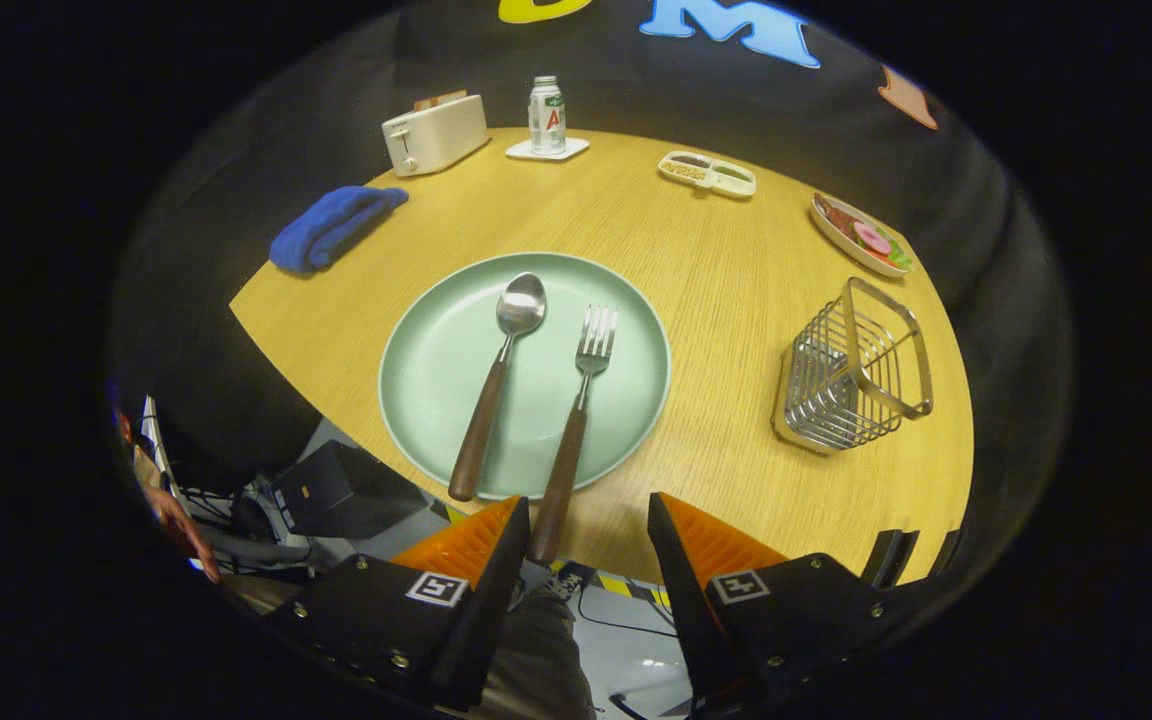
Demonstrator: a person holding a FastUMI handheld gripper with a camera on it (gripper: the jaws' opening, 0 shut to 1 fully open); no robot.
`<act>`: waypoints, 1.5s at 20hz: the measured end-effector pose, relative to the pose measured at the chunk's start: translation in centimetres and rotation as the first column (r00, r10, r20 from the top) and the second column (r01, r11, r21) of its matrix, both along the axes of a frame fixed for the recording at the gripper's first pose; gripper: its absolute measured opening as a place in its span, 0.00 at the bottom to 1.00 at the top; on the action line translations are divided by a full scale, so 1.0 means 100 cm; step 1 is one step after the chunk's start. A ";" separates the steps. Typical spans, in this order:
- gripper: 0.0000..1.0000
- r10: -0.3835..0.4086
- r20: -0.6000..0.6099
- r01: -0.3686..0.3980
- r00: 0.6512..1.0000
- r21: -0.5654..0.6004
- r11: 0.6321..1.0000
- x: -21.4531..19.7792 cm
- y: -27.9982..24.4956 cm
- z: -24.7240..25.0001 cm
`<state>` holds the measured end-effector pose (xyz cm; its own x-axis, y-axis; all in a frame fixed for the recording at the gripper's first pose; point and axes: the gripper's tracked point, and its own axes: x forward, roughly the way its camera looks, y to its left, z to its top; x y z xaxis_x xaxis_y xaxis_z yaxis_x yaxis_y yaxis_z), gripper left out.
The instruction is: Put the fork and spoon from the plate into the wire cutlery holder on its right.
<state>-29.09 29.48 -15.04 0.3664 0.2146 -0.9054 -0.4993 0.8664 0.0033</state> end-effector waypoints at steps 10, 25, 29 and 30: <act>0.14 0.066 -0.127 -0.067 0.990 -0.004 0.998 0.005 -0.003 -0.014; 0.03 0.074 -0.192 -0.074 0.979 0.006 0.997 0.041 -0.037 0.021; 0.03 0.051 -0.236 -0.040 0.970 0.053 0.998 0.041 -0.042 0.047; 0.03 0.045 -0.241 -0.031 0.969 0.061 0.998 0.043 -0.047 0.058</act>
<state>-24.83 24.77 -9.29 0.1283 0.2774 -0.9522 -0.5105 0.8416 0.1764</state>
